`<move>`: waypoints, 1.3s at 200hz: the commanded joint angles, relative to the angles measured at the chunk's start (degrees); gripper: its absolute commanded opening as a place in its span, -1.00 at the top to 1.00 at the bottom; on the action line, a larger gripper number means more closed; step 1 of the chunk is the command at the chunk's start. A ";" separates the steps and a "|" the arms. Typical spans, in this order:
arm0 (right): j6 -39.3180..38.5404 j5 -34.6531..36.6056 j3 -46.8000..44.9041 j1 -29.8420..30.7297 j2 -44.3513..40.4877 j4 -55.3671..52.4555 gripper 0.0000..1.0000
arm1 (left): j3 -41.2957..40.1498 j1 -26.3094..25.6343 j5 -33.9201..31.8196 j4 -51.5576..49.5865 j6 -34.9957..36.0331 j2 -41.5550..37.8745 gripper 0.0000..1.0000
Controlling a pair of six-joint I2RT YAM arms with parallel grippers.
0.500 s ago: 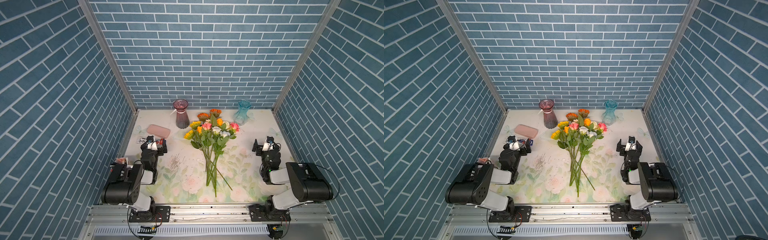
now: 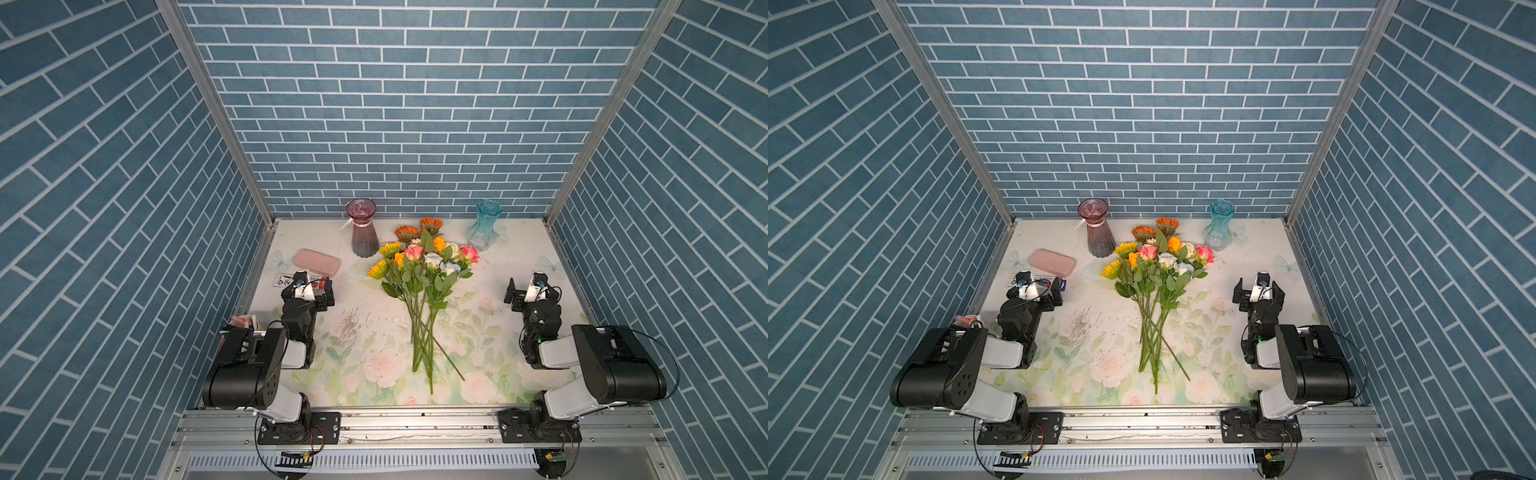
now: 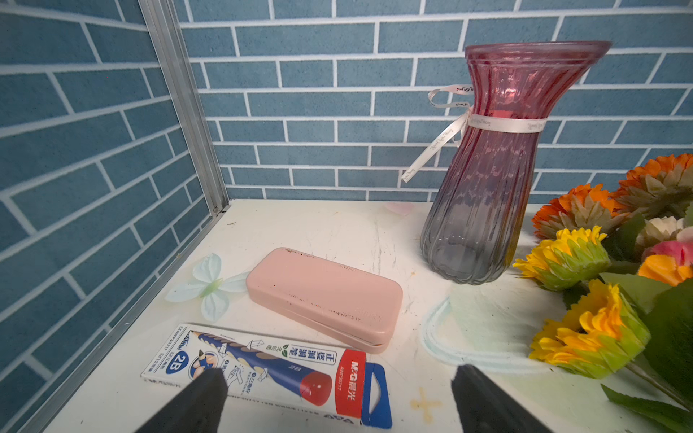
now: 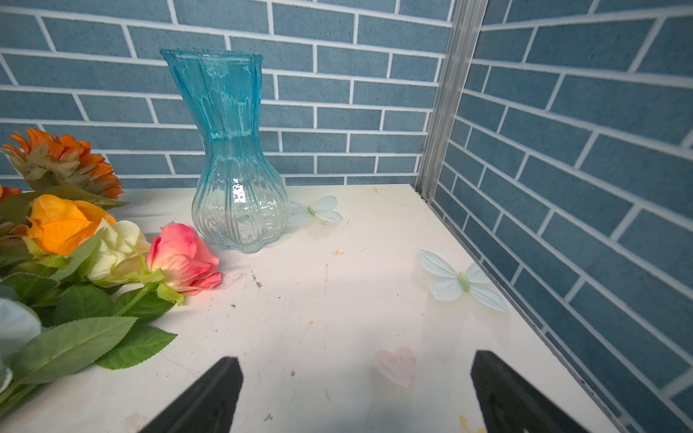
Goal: Arrange the flowers in different vases according to their variety
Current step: Pick up the flower at the center of the board.
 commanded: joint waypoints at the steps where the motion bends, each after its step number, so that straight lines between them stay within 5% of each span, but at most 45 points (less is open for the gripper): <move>1: 0.40 0.83 -0.43 0.23 0.30 1.71 -1.00 | 0.50 -0.10 0.00 0.01 0.31 -0.08 -1.00; 60: 0.56 1.26 0.21 0.09 -0.74 -0.05 -0.94 | 0.63 -0.15 0.00 0.01 0.24 -0.05 -1.00; 73: 0.41 1.60 5.08 0.24 -5.89 -14.46 -0.83 | 4.05 -0.19 1.03 -8.03 0.64 -2.56 -1.00; 94: 0.58 3.35 17.79 1.99 -12.80 -41.78 -0.66 | 23.01 -0.72 0.51 -40.02 0.50 -4.73 -1.00; 121: 1.59 8.95 25.09 12.18 -18.17 -59.37 -0.61 | 32.13 -7.79 -4.11 -48.65 -0.78 -9.33 -1.00; 154: 11.57 11.22 35.99 28.15 -15.29 -80.33 -0.56 | 41.33 -18.57 -7.09 -65.24 -2.99 -10.72 -1.00; 194: 21.32 1.70 43.23 40.85 -7.02 -85.96 -0.46 | 37.54 -28.78 -8.32 -74.41 -10.39 -21.20 -1.00; 230: 24.20 -3.17 49.60 45.13 4.79 -84.80 -0.24 | 29.80 -29.21 -4.89 -77.71 -18.68 -34.77 -1.00; 260: 24.83 -3.61 55.15 45.18 12.70 -85.58 -0.08 | 27.43 -29.20 -4.79 -82.50 -20.34 -36.10 -1.00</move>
